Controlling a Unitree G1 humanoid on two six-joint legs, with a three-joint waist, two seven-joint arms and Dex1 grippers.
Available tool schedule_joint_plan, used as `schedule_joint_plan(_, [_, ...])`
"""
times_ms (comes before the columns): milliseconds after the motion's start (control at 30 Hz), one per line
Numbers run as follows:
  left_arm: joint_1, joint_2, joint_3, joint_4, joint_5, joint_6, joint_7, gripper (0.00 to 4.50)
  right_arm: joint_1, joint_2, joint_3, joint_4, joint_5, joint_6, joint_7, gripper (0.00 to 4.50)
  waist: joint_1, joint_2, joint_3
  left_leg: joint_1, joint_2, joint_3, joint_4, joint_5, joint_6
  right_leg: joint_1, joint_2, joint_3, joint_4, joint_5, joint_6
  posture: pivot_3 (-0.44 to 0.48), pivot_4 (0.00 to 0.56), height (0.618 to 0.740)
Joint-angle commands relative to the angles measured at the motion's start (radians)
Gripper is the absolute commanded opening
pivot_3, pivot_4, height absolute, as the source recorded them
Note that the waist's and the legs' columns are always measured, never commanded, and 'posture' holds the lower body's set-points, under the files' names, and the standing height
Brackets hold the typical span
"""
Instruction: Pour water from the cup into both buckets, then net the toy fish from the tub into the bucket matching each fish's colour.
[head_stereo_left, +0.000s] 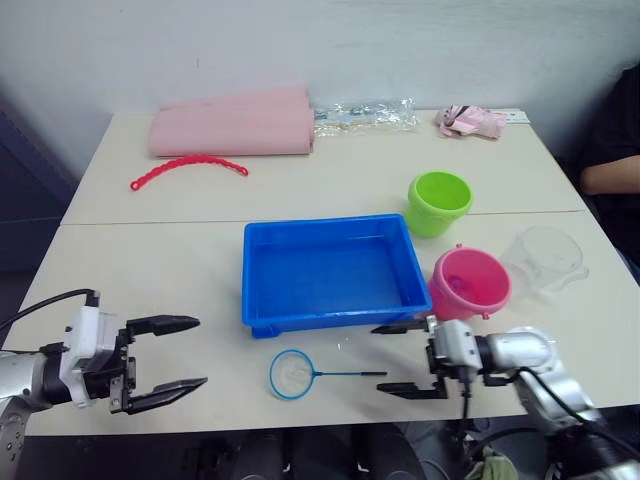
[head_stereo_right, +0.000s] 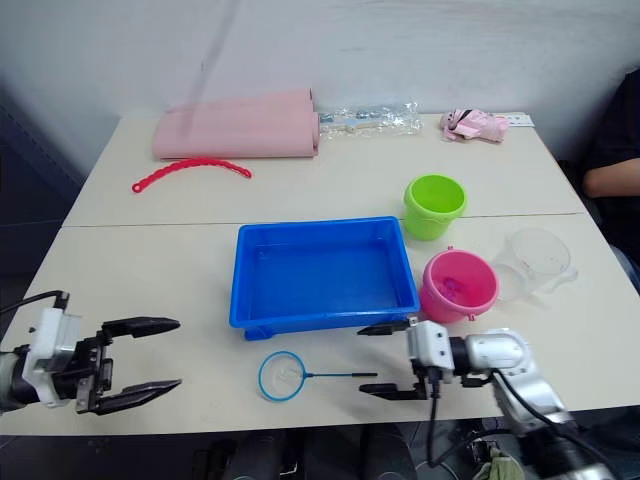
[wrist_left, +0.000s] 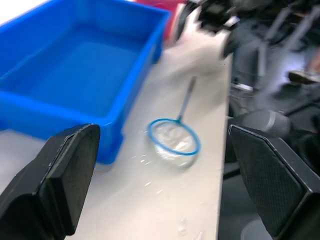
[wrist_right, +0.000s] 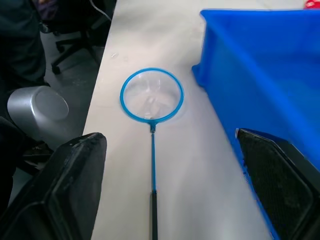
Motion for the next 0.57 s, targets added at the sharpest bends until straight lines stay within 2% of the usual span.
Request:
schedule_joint_plan(33, [0.018,-0.014,0.06,0.055,0.064,-0.078,0.029,4.5,0.044,-0.1,-0.16,-0.104,0.089,0.034,0.011,4.43,0.001,0.0,0.0,0.0,0.0,0.0,0.0,0.0,0.0,0.0,0.0,0.0,0.0,0.0,0.0,0.0,0.15,0.74])
schedule_joint_plan(200, [0.016,0.004,0.089,0.131,0.111,-0.093,0.063,4.5,0.077,-0.225,-0.347,-0.096,0.166,0.085,0.059,4.43,0.001,0.0,0.0,0.0,0.0,0.0,0.0,-0.001,0.001,0.0,0.0,-0.001,-0.001,0.0,0.0,0.0,0.15,0.74])
schedule_joint_plan(300, [0.073,0.045,0.113,0.159,0.171,-0.042,0.092,4.5,0.104,-0.287,-0.441,-0.06,0.174,0.1,0.101,4.43,0.001,-0.001,0.0,0.0,0.0,0.0,-0.001,-0.001,0.001,0.0,0.0,-0.001,-0.002,0.0,0.0,0.0,0.15,0.74])
schedule_joint_plan(400, [0.056,0.049,0.129,0.202,0.185,-0.08,0.11,4.5,0.127,-0.321,-0.494,-0.038,0.173,0.107,0.14,4.43,0.001,-0.001,0.0,0.0,0.0,0.001,-0.002,-0.002,0.002,0.0,0.0,-0.001,-0.004,0.0,0.0,0.0,0.15,0.74])
schedule_joint_plan(567, [0.024,0.036,0.114,0.222,0.2,-0.131,0.128,4.5,0.044,-0.323,-0.494,0.102,0.126,0.055,0.146,4.43,-0.001,-0.001,0.0,0.0,0.0,0.002,-0.001,-0.002,0.002,0.001,0.0,0.0,-0.004,0.001,0.001,0.0,0.15,0.74])
